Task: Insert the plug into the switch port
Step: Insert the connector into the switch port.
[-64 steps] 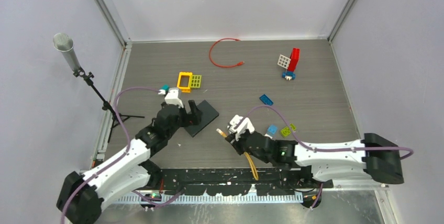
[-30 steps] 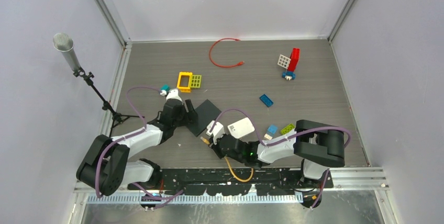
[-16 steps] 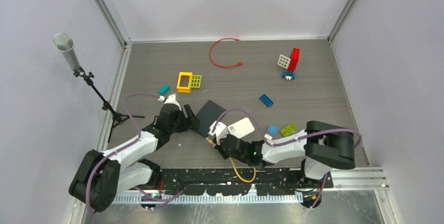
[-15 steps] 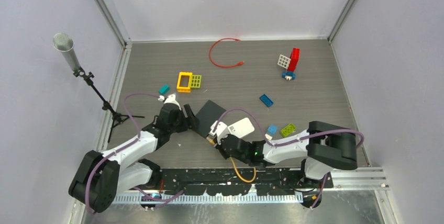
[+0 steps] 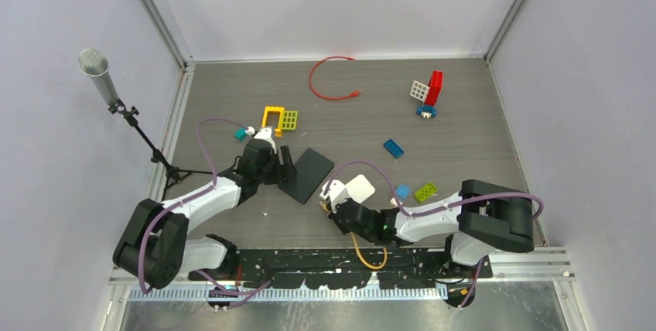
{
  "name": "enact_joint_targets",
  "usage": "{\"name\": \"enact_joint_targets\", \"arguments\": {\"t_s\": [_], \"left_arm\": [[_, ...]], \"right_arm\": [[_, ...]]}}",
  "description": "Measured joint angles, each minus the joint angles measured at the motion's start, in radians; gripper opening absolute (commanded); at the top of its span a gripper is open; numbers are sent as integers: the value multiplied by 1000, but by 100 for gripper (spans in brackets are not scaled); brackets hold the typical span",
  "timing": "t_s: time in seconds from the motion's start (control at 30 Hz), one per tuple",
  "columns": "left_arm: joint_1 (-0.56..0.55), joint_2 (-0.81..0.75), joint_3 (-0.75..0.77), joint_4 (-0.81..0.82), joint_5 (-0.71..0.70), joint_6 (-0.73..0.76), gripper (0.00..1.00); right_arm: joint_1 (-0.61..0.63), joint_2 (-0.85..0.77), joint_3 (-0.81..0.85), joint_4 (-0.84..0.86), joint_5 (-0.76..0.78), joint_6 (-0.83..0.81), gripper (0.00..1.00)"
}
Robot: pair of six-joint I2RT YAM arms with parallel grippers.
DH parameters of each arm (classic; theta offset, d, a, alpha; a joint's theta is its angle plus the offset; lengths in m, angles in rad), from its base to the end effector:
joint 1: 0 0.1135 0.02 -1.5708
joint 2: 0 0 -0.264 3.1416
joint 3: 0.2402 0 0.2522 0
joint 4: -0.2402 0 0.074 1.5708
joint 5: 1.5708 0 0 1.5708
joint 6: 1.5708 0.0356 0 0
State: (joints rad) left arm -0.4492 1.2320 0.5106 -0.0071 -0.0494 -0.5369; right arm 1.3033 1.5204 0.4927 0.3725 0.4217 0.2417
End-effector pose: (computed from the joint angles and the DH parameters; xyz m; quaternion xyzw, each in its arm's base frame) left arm 0.2148 -0.1016 0.1728 -0.0501 0.9110 -0.1736 0.3707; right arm 0.0852 0.2557 0.1336 -0.3643 0.8033 0.1672 0.4405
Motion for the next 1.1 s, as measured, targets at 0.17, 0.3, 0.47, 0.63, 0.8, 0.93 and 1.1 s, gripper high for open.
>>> {"name": "enact_joint_targets", "arguments": {"t_s": [0.17, 0.3, 0.47, 0.63, 0.8, 0.93, 1.1], "left_arm": [[0, 24, -42, 40, 55, -4, 72], [0, 27, -50, 61, 73, 0, 71], [0, 28, -71, 92, 85, -3, 68], [0, 48, -71, 124, 97, -4, 67], [0, 80, -62, 163, 112, -4, 66], [0, 103, -51, 182, 124, -4, 65], [0, 108, -51, 191, 126, -4, 65]], "right_arm": [[-5, 10, 7, 12, -8, -1, 0], [-16, 34, 21, 25, -22, -2, 0], [-34, 49, 29, 45, -51, -2, 0], [-45, 60, 46, 55, -69, -2, 0], [-61, 77, 54, 77, -84, -2, 0], [-78, 82, 54, 86, -99, -2, 1], [-84, 91, 60, 94, -116, 1, 0]]}}
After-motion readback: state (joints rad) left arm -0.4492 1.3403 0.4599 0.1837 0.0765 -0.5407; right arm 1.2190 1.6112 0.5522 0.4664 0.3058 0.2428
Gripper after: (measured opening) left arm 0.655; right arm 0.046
